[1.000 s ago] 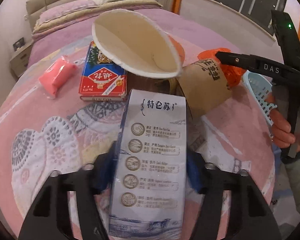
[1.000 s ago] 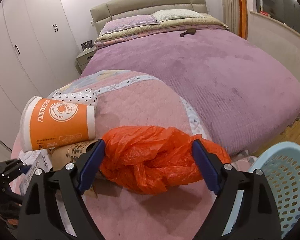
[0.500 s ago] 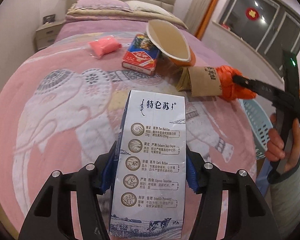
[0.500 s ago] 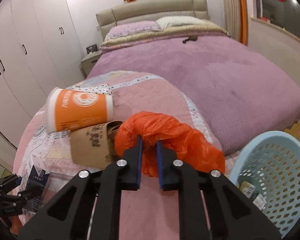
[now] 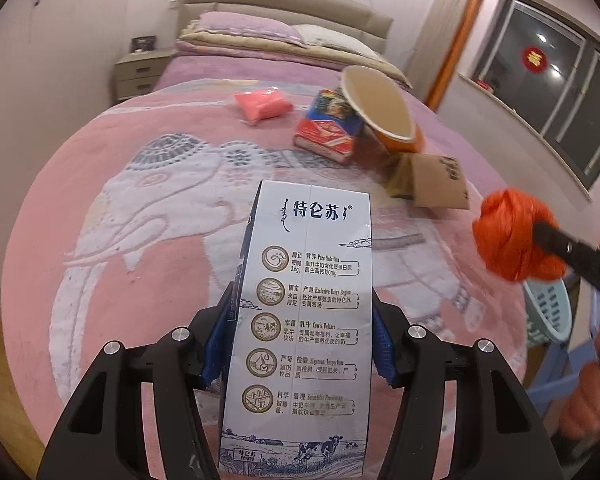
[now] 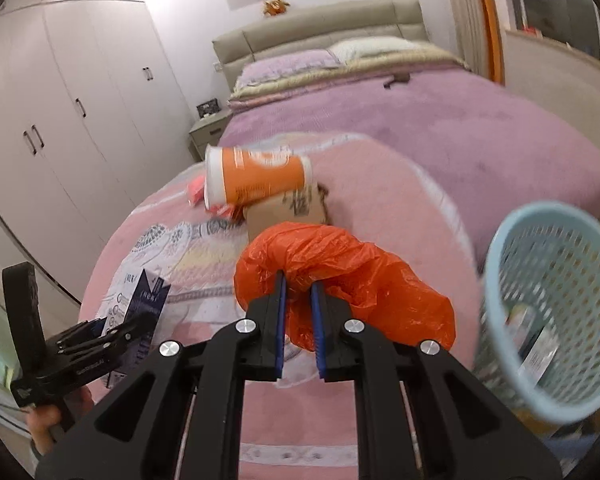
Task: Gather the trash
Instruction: 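Lift the orange bag with the right tool, regrasping it higher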
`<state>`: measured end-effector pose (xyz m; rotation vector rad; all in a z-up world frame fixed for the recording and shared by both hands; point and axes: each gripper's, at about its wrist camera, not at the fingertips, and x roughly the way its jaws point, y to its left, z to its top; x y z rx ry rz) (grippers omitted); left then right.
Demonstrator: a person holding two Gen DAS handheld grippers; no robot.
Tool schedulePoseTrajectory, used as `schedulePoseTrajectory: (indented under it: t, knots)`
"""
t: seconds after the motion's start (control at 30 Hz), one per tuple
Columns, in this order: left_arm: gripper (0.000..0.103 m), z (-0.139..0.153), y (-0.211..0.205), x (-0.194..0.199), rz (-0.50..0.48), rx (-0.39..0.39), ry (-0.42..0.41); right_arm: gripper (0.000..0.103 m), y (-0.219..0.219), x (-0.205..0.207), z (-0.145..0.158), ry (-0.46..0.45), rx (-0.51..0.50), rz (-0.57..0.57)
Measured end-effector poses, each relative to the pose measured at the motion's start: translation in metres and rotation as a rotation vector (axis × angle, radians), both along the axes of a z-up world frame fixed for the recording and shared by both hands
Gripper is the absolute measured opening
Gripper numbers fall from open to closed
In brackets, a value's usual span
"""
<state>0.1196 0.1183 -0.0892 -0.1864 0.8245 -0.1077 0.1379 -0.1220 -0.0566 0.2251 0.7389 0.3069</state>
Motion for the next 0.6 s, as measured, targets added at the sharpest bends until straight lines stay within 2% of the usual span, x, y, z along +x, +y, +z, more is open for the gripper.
schedulePoseTrajectory:
  t: [0.1,0.2,0.3,0.33,0.53,0.6]
  knots:
    - [0.056,-0.006,0.007,0.0,0.023,-0.01,-0.006,0.012,0.009,0.002,-0.011,0.037,-0.006,-0.003]
    - [0.056,-0.008,0.008,-0.001,0.024,-0.017,-0.01,0.019,0.014,0.0,-0.018,0.07,-0.007,0.033]
    - [0.056,-0.009,0.006,-0.001,0.017,-0.019,-0.01,0.045,0.015,-0.013,-0.013,0.073,-0.013,0.101]
    - [0.056,-0.009,0.005,-0.001,0.013,-0.018,-0.012,0.058,0.015,-0.021,-0.01,0.059,-0.013,0.119]
    - [0.056,-0.011,0.001,0.001,-0.012,-0.037,-0.014,0.06,-0.002,-0.051,0.019,-0.069,-0.082,0.175]
    - [0.056,-0.012,-0.001,0.001,-0.015,-0.037,-0.01,0.069,-0.006,-0.05,0.025,-0.119,-0.134,0.179]
